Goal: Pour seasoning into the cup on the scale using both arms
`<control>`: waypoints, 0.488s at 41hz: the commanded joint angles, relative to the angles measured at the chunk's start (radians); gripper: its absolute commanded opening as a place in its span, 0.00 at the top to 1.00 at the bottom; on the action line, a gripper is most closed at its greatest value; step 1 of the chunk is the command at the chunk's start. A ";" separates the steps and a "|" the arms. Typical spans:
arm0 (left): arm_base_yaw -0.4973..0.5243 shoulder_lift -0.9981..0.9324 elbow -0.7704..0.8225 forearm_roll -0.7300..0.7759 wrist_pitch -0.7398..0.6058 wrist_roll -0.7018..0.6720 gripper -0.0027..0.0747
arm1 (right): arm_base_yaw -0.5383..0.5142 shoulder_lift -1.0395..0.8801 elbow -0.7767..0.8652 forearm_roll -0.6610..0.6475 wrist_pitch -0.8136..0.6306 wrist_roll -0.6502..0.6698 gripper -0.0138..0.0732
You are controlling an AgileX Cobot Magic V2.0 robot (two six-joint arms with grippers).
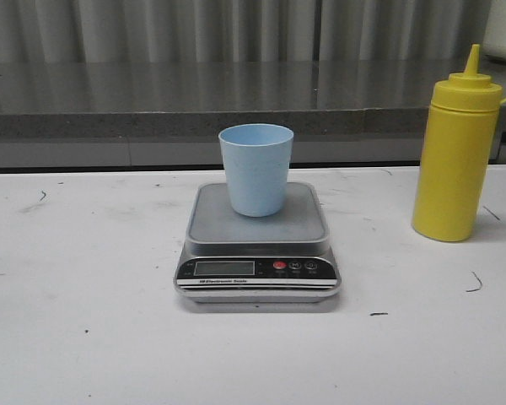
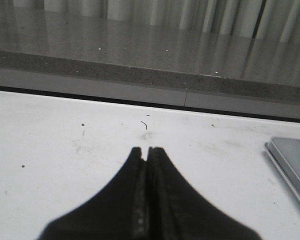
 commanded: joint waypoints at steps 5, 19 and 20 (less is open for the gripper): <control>0.008 -0.021 0.047 -0.005 -0.195 -0.007 0.99 | 0.000 0.005 -0.022 0.000 -0.063 -0.005 0.92; -0.002 -0.021 0.046 -0.003 -0.241 -0.007 0.99 | 0.000 0.007 -0.022 0.000 -0.064 -0.005 0.92; -0.004 -0.021 0.046 -0.003 -0.241 -0.007 0.99 | 0.000 0.007 -0.022 0.000 -0.064 -0.005 0.92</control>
